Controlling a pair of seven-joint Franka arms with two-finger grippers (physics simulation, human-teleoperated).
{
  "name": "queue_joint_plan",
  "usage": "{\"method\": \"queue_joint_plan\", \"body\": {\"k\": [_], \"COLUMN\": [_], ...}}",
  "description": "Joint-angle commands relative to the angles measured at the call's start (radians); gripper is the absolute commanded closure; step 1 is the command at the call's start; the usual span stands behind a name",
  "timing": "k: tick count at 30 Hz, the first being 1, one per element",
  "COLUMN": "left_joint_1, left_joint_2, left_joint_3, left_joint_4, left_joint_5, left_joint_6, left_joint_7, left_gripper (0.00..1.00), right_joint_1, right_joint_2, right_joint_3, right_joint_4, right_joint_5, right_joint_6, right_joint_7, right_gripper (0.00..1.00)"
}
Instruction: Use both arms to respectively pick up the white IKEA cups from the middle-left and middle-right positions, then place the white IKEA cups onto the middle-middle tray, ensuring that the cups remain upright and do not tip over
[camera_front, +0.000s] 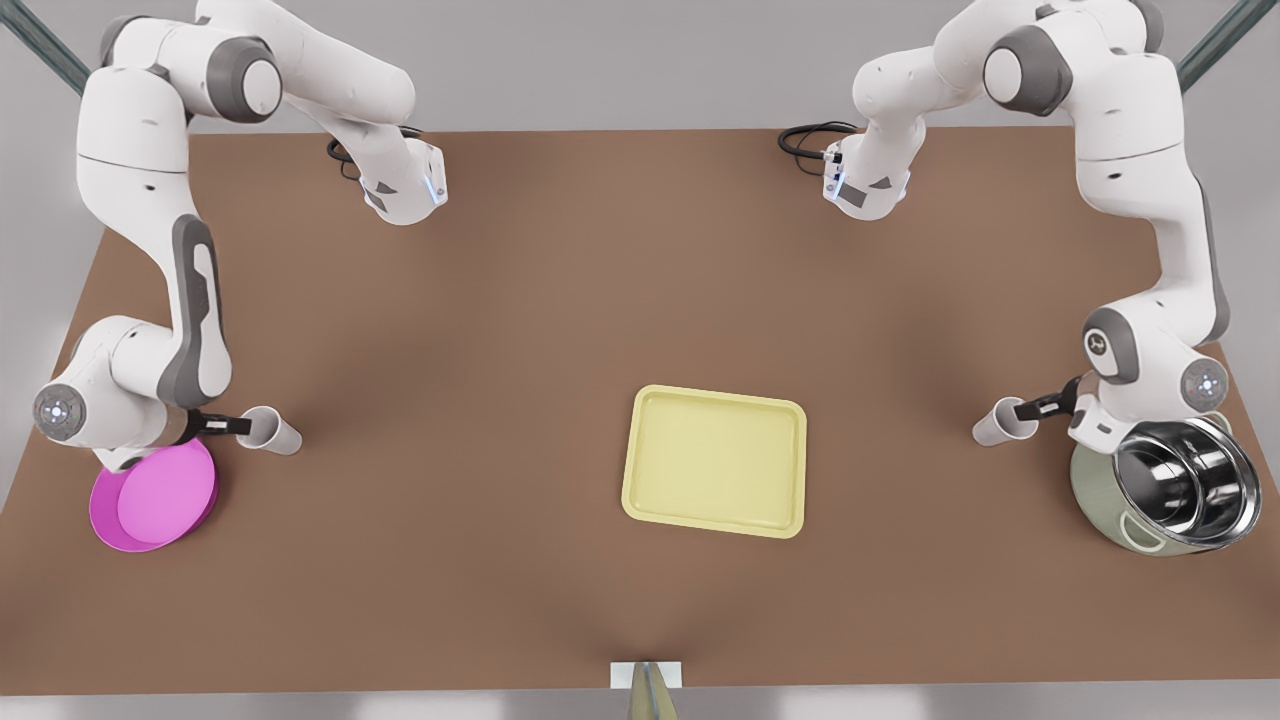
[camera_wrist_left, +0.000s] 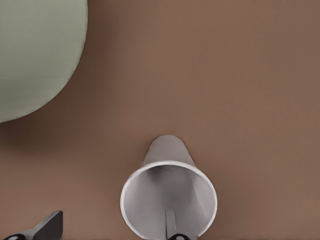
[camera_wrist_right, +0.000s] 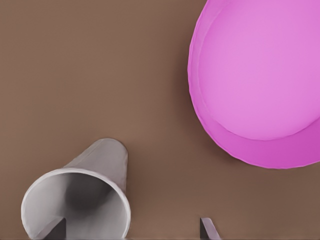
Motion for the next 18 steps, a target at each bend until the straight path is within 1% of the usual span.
{"method": "queue_joint_plan", "body": {"k": [1, 5, 6, 7, 8, 9, 13, 14, 15, 16, 17, 18], "left_joint_1": [0.002, 0.004, 0.001, -0.005, -0.005, -0.007, -0.011, -0.013, -0.013, -0.015, -0.011, -0.010], "left_joint_2": [0.017, 0.031, 0.031, 0.031, 0.031, 0.037, 0.052, 0.052, 0.052, 0.049, 0.043, 0.044], "left_joint_3": [0.000, 0.000, 0.000, -0.001, -0.001, -0.001, -0.003, -0.003, -0.006, -0.009, -0.018, -0.037], "left_joint_4": [0.000, 0.000, 0.000, 0.001, 0.000, 0.000, 0.003, 0.005, 0.006, 0.008, 0.009, 0.018], "left_joint_5": [-0.002, -0.013, -0.023, -0.026, -0.063, -0.066, -0.066, -0.065, -0.065, -0.065, -0.065, -0.066], "left_joint_6": [0.044, 0.057, 0.057, 0.057, 0.057, 0.056, 0.059, 0.060, 0.059, 0.059, 0.053, 0.047], "left_joint_7": [0.012, 0.010, -0.019, -0.062, -0.070, -0.071, -0.068, -0.070, -0.070, -0.070, -0.071, -0.079], "left_gripper": [0.00, 0.01, 0.20, 0.36, 0.44, 0.50, 0.51, 0.54, 0.69, 0.79, 0.79, 0.79], "right_joint_1": [-0.011, -0.015, -0.017, -0.017, -0.017, -0.017, -0.017, -0.015, -0.015, -0.015, -0.014, -0.009], "right_joint_2": [-0.012, 0.005, 0.016, 0.036, 0.044, 0.048, 0.060, 0.060, 0.060, 0.060, 0.059, 0.056], "right_joint_3": [0.000, 0.001, 0.001, 0.001, 0.001, 0.001, 0.001, 0.000, 0.001, 0.001, 0.001, 0.003], "right_joint_4": [-0.051, -0.076, -0.076, -0.074, -0.074, -0.074, -0.073, -0.071, -0.070, -0.070, -0.070, -0.068], "right_joint_5": [0.002, 0.004, 0.004, 0.027, 0.030, 0.038, 0.044, 0.044, 0.044, 0.044, 0.044, 0.044], "right_joint_6": [0.140, 0.171, 0.171, 0.177, 0.177, 0.181, 0.184, 0.183, 0.181, 0.180, 0.172, 0.171], "right_joint_7": [-0.055, -0.055, -0.055, -0.055, -0.055, -0.055, -0.055, -0.062, -0.090, -0.090, -0.102, -0.104], "right_gripper": [0.00, 0.00, 0.00, 0.00, 0.00, 0.00, 0.00, 0.26, 0.53, 0.61, 0.70, 0.74]}}
